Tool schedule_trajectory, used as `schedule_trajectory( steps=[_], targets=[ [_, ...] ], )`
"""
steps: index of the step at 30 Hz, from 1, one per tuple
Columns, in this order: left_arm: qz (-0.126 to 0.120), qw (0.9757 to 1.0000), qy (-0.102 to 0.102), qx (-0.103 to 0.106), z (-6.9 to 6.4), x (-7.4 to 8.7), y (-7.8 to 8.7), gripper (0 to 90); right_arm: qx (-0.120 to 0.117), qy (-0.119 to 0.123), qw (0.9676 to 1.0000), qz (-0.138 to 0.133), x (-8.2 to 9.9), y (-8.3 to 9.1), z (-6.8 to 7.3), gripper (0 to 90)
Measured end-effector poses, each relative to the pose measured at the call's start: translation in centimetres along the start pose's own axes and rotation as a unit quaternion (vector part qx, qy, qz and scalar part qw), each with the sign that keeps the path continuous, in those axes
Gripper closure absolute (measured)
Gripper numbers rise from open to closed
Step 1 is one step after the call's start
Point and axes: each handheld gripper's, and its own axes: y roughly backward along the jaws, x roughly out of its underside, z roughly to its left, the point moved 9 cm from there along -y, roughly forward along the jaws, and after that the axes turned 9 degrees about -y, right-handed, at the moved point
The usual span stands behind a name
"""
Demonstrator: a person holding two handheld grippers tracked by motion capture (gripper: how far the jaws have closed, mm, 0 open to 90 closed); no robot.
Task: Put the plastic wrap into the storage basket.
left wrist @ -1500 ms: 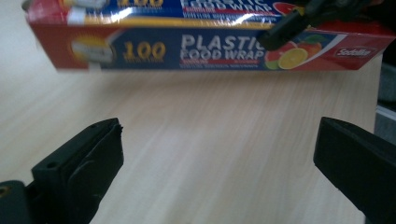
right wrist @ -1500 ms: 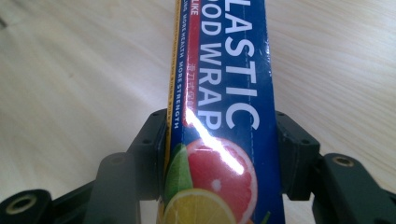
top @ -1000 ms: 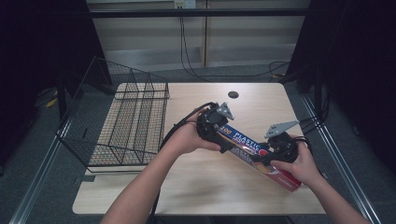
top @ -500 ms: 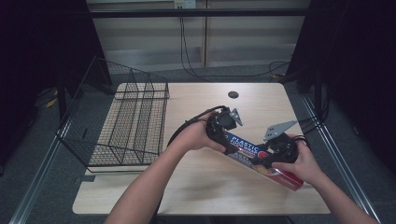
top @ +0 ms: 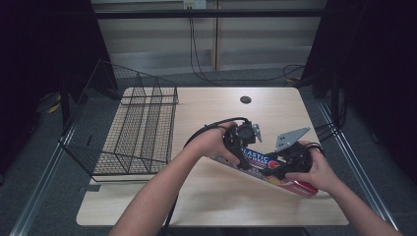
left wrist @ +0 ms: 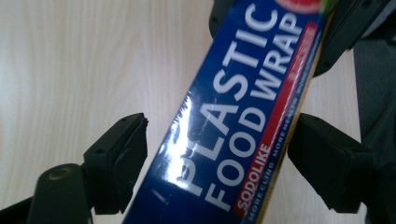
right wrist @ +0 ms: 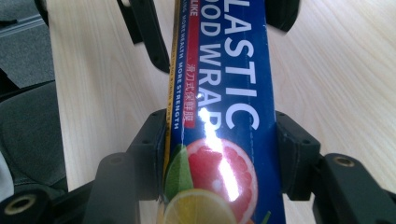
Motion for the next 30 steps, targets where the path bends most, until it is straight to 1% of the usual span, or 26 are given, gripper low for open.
schedule_trajectory(
  steps=[1, 2, 4, 6, 7, 8, 9, 10, 11, 12, 13, 14, 15, 16, 17, 18, 19, 21, 22, 23, 24, 26, 27, 28, 29, 30],
  targets=[
    [0.006, 1.0, -0.006, 0.004, -0.1, 0.1, -0.1, 24.6, -0.001, 0.004, 1.0, -0.002, -0.1, 0.0, 0.0, 45.2],
    [0.0, 1.0, 0.006, 0.004, -0.4, -0.1, -0.3, 25.9, -0.005, 0.009, 0.9999, -0.004, -0.2, 0.0, 0.1, 45.1],
    [0.017, 0.9997, -0.004, 0.015, -0.7, -0.1, -0.3, 31.7, -0.008, 0.03, 0.9995, 0.005, -0.1, 0.0, 0.2, 44.9],
    [0.029, 0.999, 0.02, 0.026, -1.2, -0.2, -0.7, 33.9, -0.016, 0.038, 0.9991, 0.011, 0.0, -0.1, 0.3, 44.6],
    [0.031, 0.9991, 0.019, 0.023, -1.7, -0.3, -0.9, 35.8, -0.026, 0.044, 0.9985, 0.019, 0.1, -0.2, 0.4, 44.2],
    [0.043, 0.9989, 0.003, 0.018, -1.8, -0.3, -0.9, 38.6, -0.034, 0.048, 0.998, 0.024, 0.2, -0.2, 0.4, 42.5],
    [0.043, 0.999, 0.006, 0.01, -2.2, -0.4, -0.9, 39.9, -0.034, 0.039, 0.9985, 0.018, 0.1, -0.1, 0.4, 40.6],
    [0.043, 0.9987, 0.019, 0.019, -2.4, -0.5, -0.7, 41.0, -0.048, 0.038, 0.998, 0.015, 0.1, -0.2, 0.4, 33.8],
    [0.043, 0.9984, 0.032, 0.019, -2.5, -0.5, -0.5, 42.1, -0.058, 0.022, 0.9979, 0.017, 0.1, -0.2, 0.6, 25.9],
    [0.047, 0.9972, 0.052, 0.025, -2.6, -0.3, -0.2, 43.9, -0.051, 0.014, 0.9986, 0.01, 0.0, -0.1, 0.4, 16.4],
    [0.055, 0.9968, 0.057, 0.012, -2.5, 0.0, 0.0, 44.3, -0.03, 0.012, 0.9995, 0.0, -0.2, 0.1, 0.0, 5.6],
    [0.068, 0.9956, 0.065, 0.009, -2.4, 0.4, 0.2, 44.4, -0.023, -0.001, 0.9997, -0.01, -0.4, 0.5, -0.2, 3.5],
    [0.076, 0.9943, 0.074, 0.0, -2.4, 0.9, 0.3, 44.5, -0.023, -0.014, 0.9994, -0.019, -0.5, 0.9, -0.3, 6.4],
    [0.087, 0.9926, 0.085, -0.002, -2.3, 1.6, 0.6, 44.5, -0.018, -0.027, 0.9986, -0.042, -0.8, 2.0, -0.8, 7.6],
    [0.089, 0.9917, 0.093, 0.001, -2.3, 1.9, 0.8, 44.5, -0.018, -0.027, 0.9986, -0.042, -0.8, 2.0, -0.8, 4.9],
    [0.086, 0.9905, 0.107, 0.003, -2.2, 2.4, 1.1, 44.5, -0.011, -0.033, 0.9983, -0.046, -0.8, 2.3, -1.0, 3.2],
    [0.08, 0.9893, 0.122, -0.004, -2.1, 2.7, 1.5, 44.6, -0.002, -0.041, 0.9978, -0.053, -0.8, 2.5, -1.4, 2.2],
    [0.071, 0.9854, 0.154, -0.007, -1.8, 3.3, 2.3, 44.6, 0.001, -0.051, 0.9972, -0.054, -0.4, 2.7, -1.8, 2.8],
    [0.07, 0.9851, 0.156, -0.016, -1.6, 3.6, 2.7, 44.6, 0.002, -0.055, 0.9969, -0.057, 0.0, 2.6, -1.9, 1.6],
    [0.067, 0.9839, 0.165, -0.017, -1.4, 3.9, 3.2, 44.6, 0.002, -0.055, 0.9969, -0.057, 0.0, 2.6, -1.9, 1.6],
    [0.062, 0.9809, 0.184, -0.012, -1.2, 4.2, 3.6, 44.7, 0.002, -0.057, 0.9969, -0.053, 0.2, 2.4, -1.9, 1.9],
    [0.058, 0.9775, 0.203, -0.015, -0.9, 4.8, 4.3, 44.6, 0.001, -0.058, 0.9967, -0.056, 0.4, 2.3, -1.8, 2.2],
    [0.059, 0.9776, 0.201, -0.022, -0.8, 5.0, 4.6, 44.6, -0.001, -0.06, 0.9966, -0.057, 0.5, 2.1, -1.7, 2.1],
    [0.059, 0.9759, 0.209, -0.024, -0.7, 5.3, 4.9, 44.6, -0.006, -0.058, 0.9967, -0.056, 0.6, 2.0, -1.6, 2.2],
    [0.06, 0.975, 0.212, -0.025, -0.5, 5.6, 5.2, 44.6, -0.003, -0.055, 0.9968, -0.057, 0.7, 1.9, -1.6, 2.1],
    [0.057, 0.9728, 0.223, -0.029, -0.5, 5.7, 5.4, 44.6, 0.0, -0.054, 0.9969, -0.056, 0.9, 1.6, -1.6, 2.1]
  ],
)
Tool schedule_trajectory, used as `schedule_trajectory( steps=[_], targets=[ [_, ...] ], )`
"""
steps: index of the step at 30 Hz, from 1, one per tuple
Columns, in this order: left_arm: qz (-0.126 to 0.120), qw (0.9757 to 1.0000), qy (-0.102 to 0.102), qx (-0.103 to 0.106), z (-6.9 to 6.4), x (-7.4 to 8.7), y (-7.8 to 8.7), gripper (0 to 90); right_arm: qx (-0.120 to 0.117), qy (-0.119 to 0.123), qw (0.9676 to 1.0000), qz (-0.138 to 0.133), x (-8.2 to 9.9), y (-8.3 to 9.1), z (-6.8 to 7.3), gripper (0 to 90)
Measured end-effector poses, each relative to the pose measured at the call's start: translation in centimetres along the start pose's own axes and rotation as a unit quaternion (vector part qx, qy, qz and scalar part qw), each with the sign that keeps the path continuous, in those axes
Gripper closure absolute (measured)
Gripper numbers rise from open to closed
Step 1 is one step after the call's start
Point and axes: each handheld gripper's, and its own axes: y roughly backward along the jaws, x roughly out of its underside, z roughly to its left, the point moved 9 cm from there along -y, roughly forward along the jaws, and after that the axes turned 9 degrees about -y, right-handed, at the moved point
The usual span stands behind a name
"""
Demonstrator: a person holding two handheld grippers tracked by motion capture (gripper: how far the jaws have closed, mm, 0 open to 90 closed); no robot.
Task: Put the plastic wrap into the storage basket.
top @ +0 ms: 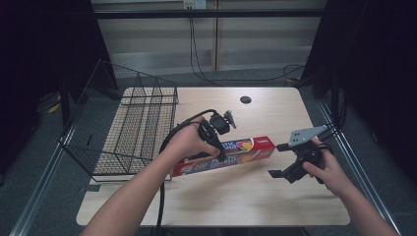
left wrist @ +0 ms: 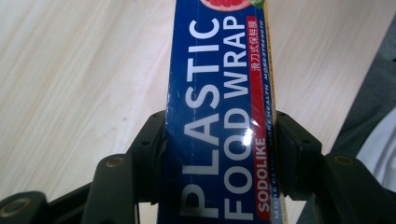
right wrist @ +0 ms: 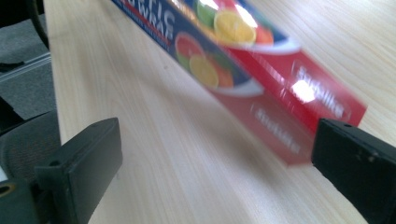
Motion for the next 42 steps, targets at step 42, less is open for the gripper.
schedule_trajectory(
  steps=[42],
  targets=[
    [-0.032, 0.9805, 0.179, -0.074, 6.4, 5.4, 7.7, 44.6, -0.005, -0.011, 0.9999, -0.01, 2.2, -2.8, 1.1, 1.9]
  ],
)
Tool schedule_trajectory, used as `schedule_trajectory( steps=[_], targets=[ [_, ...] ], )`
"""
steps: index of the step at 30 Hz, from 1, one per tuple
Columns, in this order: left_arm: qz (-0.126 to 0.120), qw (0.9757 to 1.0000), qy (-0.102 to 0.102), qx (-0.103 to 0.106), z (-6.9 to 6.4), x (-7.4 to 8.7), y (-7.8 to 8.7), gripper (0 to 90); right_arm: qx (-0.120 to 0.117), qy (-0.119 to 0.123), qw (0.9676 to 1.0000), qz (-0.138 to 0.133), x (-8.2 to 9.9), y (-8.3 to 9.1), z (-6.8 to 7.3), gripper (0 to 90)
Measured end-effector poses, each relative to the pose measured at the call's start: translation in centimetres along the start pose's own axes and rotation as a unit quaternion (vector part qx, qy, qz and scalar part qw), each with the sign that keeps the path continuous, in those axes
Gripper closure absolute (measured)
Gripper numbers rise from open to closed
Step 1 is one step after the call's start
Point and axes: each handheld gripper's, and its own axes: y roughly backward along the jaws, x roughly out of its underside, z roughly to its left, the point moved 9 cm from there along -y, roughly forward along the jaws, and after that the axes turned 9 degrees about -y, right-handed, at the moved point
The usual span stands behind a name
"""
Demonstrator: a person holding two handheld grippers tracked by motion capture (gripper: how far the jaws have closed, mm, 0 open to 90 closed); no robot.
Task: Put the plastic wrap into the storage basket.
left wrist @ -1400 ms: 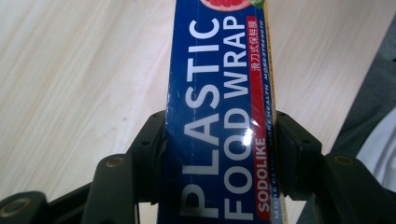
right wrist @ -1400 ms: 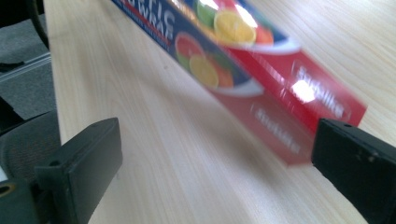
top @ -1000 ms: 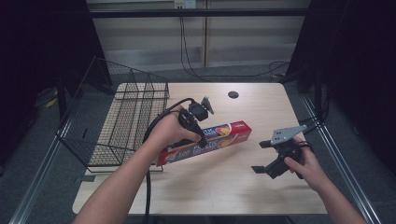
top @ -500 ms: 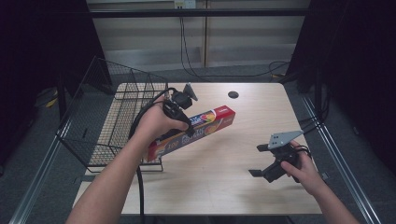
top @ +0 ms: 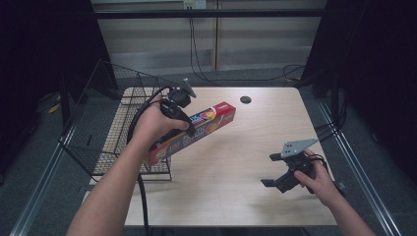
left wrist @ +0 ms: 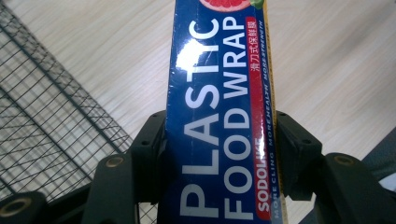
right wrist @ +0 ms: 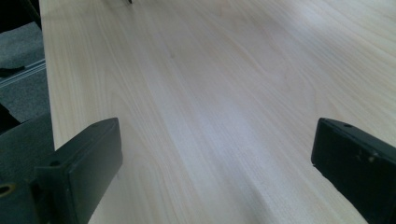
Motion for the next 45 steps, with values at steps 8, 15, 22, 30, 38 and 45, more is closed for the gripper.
schedule_trajectory(
  steps=[8, 15, 22, 30, 38, 45],
  targets=[
    [-0.004, 0.9995, 0.029, -0.009, 1.2, 0.3, 0.9, 44.6, 0.001, -0.001, 1.0, 0.002, 0.2, 0.0, -0.1, 1.9],
    [-0.008, 0.9983, 0.056, -0.017, 2.2, 0.6, 1.7, 44.5, 0.007, 0.002, 1.0, 0.006, 0.4, -0.2, -0.1, 1.9],
    [-0.015, 0.9971, 0.069, -0.028, 3.4, 1.1, 2.9, 44.5, 0.016, -0.001, 0.9998, 0.007, 0.5, -0.4, -0.3, 1.9],
    [-0.022, 0.9944, 0.094, -0.043, 4.5, 1.7, 4.7, 44.6, 0.021, -0.005, 0.9997, 0.008, 0.6, -0.6, -0.6, 2.0],
    [-0.021, 0.992, 0.11, -0.057, 5.3, 2.4, 6.1, 44.5, 0.023, -0.008, 0.9997, 0.007, 0.6, -0.5, -0.7, 1.9],
    [-0.027, 0.9907, 0.12, -0.058, 5.5, 2.9, 6.9, 44.5, 0.027, -0.01, 0.9996, 0.005, 0.6, -0.5, -1.0, 1.9]
  ],
)
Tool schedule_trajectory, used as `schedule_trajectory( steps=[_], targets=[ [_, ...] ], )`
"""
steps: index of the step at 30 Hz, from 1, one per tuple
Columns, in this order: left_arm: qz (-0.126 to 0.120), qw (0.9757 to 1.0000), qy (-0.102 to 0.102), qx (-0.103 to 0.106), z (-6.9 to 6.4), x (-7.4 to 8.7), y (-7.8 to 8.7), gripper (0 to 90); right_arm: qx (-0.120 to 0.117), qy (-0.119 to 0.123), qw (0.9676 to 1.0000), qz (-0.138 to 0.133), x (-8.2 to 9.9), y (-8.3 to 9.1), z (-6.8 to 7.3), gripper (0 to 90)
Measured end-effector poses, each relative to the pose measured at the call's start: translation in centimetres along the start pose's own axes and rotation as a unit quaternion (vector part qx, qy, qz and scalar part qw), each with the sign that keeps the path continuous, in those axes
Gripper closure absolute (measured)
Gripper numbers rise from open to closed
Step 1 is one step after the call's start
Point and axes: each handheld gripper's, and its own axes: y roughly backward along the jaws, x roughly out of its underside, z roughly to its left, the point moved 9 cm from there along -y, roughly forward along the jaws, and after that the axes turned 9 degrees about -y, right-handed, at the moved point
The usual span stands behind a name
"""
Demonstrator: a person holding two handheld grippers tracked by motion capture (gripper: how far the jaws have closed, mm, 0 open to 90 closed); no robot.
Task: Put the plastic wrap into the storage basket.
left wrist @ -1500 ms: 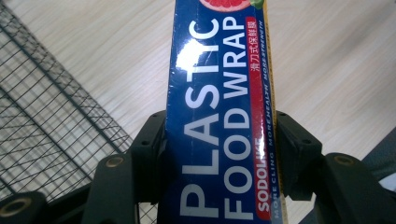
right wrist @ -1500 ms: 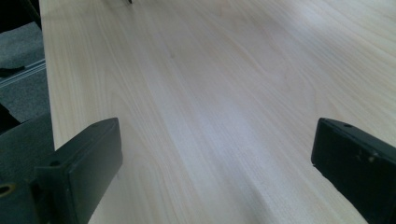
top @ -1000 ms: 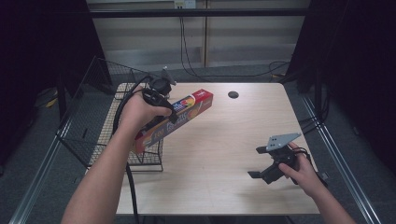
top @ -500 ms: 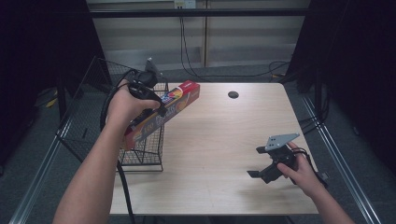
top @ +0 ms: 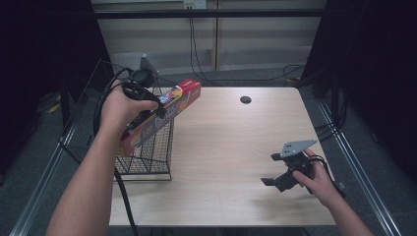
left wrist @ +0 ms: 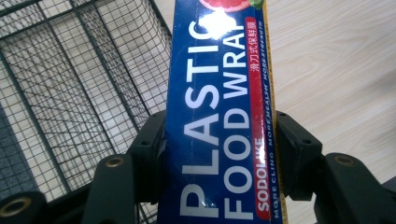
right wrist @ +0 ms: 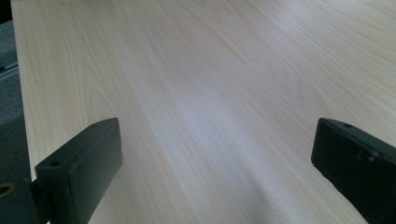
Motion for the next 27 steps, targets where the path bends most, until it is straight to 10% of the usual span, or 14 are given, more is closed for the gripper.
schedule_trajectory(
  steps=[27],
  targets=[
    [-0.006, 0.9983, 0.048, -0.031, 3.0, 1.3, 2.9, 44.6, 0.001, -0.01, 0.9999, -0.009, 0.2, 0.6, -0.5, 1.9]
  ],
)
